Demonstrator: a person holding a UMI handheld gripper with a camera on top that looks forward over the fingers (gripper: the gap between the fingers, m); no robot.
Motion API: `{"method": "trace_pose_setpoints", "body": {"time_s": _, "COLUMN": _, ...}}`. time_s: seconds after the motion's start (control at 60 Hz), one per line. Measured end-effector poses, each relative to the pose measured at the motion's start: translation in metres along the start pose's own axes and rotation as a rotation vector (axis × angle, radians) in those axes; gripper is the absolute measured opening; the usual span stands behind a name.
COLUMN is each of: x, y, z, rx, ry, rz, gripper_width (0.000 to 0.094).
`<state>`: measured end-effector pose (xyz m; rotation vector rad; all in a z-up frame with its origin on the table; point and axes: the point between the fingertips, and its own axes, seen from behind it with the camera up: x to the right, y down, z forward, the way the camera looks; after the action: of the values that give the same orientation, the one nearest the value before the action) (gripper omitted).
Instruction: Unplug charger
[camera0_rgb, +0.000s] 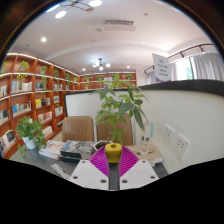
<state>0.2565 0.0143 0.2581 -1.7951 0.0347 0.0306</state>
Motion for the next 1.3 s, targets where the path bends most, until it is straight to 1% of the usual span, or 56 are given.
{"method": "trace_pose_setpoints", "body": {"time_s": 0.05, "x": 0.011, "y": 0.004, "z": 0.007, "rx": -0.001, "ry": 0.012, "rz": 0.007, "gripper_width": 0.0095}}
{"method": "trace_pose_setpoints", "body": {"time_s": 0.1, "x": 0.032, "y": 0.021, "z": 0.013, "rx": -0.038, "ry": 0.038, "rz": 0.026, "gripper_width": 0.0095}}
{"method": "trace_pose_setpoints", "body": {"time_s": 0.117, "x": 0.052, "y": 0.023, "z": 0.003, "rx": -0.057, "ry": 0.043, "rz": 0.028, "gripper_width": 0.0094}}
{"method": "trace_pose_setpoints", "body": {"time_s": 0.133, "x": 0.059, "y": 0.027, "z": 0.011, "rx": -0.083, "ry": 0.048, "rz": 0.037, "gripper_width": 0.0094}}
{"method": "trace_pose_setpoints", "body": {"time_s": 0.183, "x": 0.07, "y": 0.067, "z": 0.022, "rx": -0.161, "ry": 0.061, "rz": 0.071, "gripper_width": 0.0093}}
{"method": "trace_pose_setpoints", "body": {"time_s": 0.233, "x": 0.079, "y": 0.116, "z": 0.028, "rx": -0.272, "ry": 0.071, "rz": 0.116, "gripper_width": 0.0094}}
{"method": "trace_pose_setpoints", "body": {"time_s": 0.25, "x": 0.077, "y": 0.135, "z": 0.026, "rx": -0.294, "ry": 0.075, "rz": 0.131, "gripper_width": 0.0095}}
{"method": "trace_pose_setpoints", "body": {"time_s": 0.35, "x": 0.083, "y": 0.192, "z": 0.03, "rx": -0.417, "ry": 0.067, "rz": 0.196, "gripper_width": 0.0094}}
{"method": "trace_pose_setpoints", "body": {"time_s": 0.4, "x": 0.085, "y": 0.209, "z": 0.03, "rx": -0.438, "ry": 0.081, "rz": 0.183, "gripper_width": 0.0097}}
{"method": "trace_pose_setpoints", "body": {"time_s": 0.483, "x": 0.08, "y": 0.23, "z": 0.03, "rx": -0.475, "ry": 0.063, "rz": 0.188, "gripper_width": 0.0098}}
{"method": "trace_pose_setpoints", "body": {"time_s": 0.65, "x": 0.094, "y": 0.26, "z": 0.03, "rx": -0.537, "ry": 0.112, "rz": 0.165, "gripper_width": 0.0111}}
{"method": "trace_pose_setpoints", "body": {"time_s": 0.667, "x": 0.094, "y": 0.259, "z": 0.029, "rx": -0.536, "ry": 0.112, "rz": 0.168, "gripper_width": 0.0133}}
{"method": "trace_pose_setpoints", "body": {"time_s": 0.683, "x": 0.094, "y": 0.257, "z": 0.03, "rx": -0.523, "ry": 0.111, "rz": 0.171, "gripper_width": 0.0136}}
{"method": "trace_pose_setpoints", "body": {"time_s": 0.817, "x": 0.1, "y": 0.259, "z": 0.028, "rx": -0.534, "ry": 0.144, "rz": 0.175, "gripper_width": 0.0235}}
{"method": "trace_pose_setpoints", "body": {"time_s": 0.867, "x": 0.107, "y": 0.255, "z": 0.024, "rx": -0.532, "ry": 0.182, "rz": 0.162, "gripper_width": 0.0354}}
{"method": "trace_pose_setpoints", "body": {"time_s": 0.95, "x": 0.111, "y": 0.229, "z": 0.016, "rx": -0.483, "ry": 0.223, "rz": 0.13, "gripper_width": 0.0553}}
{"method": "trace_pose_setpoints", "body": {"time_s": 0.983, "x": 0.109, "y": 0.214, "z": 0.01, "rx": -0.46, "ry": 0.23, "rz": 0.134, "gripper_width": 0.062}}
{"method": "trace_pose_setpoints", "body": {"time_s": 1.017, "x": 0.105, "y": 0.196, "z": 0.005, "rx": -0.429, "ry": 0.231, "rz": 0.143, "gripper_width": 0.0662}}
{"method": "trace_pose_setpoints", "body": {"time_s": 1.167, "x": 0.075, "y": 0.091, "z": -0.045, "rx": -0.234, "ry": 0.235, "rz": 0.153, "gripper_width": 0.0742}}
{"method": "trace_pose_setpoints", "body": {"time_s": 1.3, "x": 0.019, "y": 0.013, "z": -0.11, "rx": -0.101, "ry": 0.183, "rz": 0.129, "gripper_width": 0.0844}}
